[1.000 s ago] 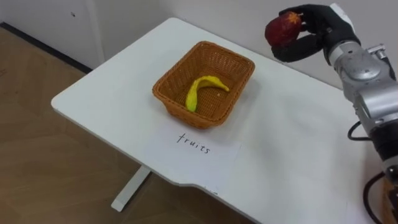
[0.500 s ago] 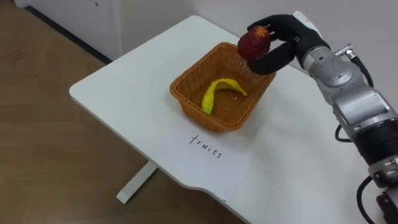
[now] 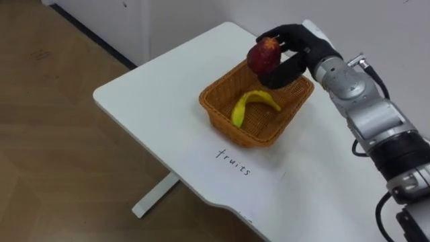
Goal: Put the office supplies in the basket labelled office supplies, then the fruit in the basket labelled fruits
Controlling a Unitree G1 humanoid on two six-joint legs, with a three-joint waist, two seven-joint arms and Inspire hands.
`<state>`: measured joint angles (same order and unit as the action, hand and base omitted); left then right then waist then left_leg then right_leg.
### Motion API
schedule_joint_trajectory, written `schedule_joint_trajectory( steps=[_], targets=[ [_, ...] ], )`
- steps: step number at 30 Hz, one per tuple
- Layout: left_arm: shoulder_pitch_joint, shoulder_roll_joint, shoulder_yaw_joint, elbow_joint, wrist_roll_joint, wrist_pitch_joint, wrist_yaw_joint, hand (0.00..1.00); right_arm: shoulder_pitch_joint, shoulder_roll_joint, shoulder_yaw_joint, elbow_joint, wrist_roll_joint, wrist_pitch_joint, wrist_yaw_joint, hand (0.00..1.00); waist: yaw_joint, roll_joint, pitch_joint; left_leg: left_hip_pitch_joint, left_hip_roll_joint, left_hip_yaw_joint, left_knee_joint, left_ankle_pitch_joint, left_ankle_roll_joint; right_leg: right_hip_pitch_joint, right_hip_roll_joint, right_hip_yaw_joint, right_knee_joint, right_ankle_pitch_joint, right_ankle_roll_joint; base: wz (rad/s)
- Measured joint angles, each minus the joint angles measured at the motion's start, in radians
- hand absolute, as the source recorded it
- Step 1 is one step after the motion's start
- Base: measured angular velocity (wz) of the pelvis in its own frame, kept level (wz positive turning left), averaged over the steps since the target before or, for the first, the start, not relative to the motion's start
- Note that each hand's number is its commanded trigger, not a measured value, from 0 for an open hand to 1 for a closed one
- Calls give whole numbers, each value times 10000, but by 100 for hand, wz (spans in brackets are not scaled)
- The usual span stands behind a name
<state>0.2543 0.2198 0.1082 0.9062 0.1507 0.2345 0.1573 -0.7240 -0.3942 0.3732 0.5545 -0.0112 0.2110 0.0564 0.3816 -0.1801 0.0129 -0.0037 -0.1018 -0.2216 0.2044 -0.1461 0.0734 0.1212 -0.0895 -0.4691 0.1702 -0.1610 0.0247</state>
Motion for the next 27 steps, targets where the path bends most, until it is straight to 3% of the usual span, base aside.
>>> schedule_joint_trajectory(
  steps=[1, 2, 3, 17, 21, 27],
  targets=[
    [-6, 0, 1, 2, 5, 0, -45, 0, 1, 0, 0, 34, 4, 0, 0, 53, 22, -10, 3, 3, 0, 0, -1, 0, 0, 3, 3, 29, 1, -2, 3, 0],
    [-6, 3, 8, 2, 11, 0, -92, 0, 1, 0, 0, 38, 3, 1, 0, 23, 23, -18, 7, 3, 0, 0, -1, 0, 0, 3, 4, 35, 0, -2, 3, 0],
    [-6, 1, 61, 2, 18, 0, -156, 0, 4, 0, 0, 41, 15, 0, 1, 0, 23, -43, 21, 2, 0, 1, 0, -1, -2, 2, 9, 45, -8, -3, 5, 0],
    [-247, -6, 198, 160, 201, 1, -116, 0, 10, -3, -2, 201, 50, -4, 127, 0, 44, -103, 36, 90, 1, 42, 2, -1, -2, 10, 32, 459, -18, -3, 5, -1],
    [-270, -10, 306, 166, 218, 1, -117, 0, 18, -3, -1, 186, 51, -14, 140, 0, 49, -30, 46, 121, 6, 149, -1, -15, 14, 50, 29, 582, -16, -3, 5, -9],
    [-277, -11, 368, 161, 606, 4, -131, 0, 63, -3, -2, -232, -27, -14, 351, 0, 51, 81, -8, 123, 15, 294, -4, -43, 23, -18, 34, 834, -9, -3, 5, -9]
  ],
)
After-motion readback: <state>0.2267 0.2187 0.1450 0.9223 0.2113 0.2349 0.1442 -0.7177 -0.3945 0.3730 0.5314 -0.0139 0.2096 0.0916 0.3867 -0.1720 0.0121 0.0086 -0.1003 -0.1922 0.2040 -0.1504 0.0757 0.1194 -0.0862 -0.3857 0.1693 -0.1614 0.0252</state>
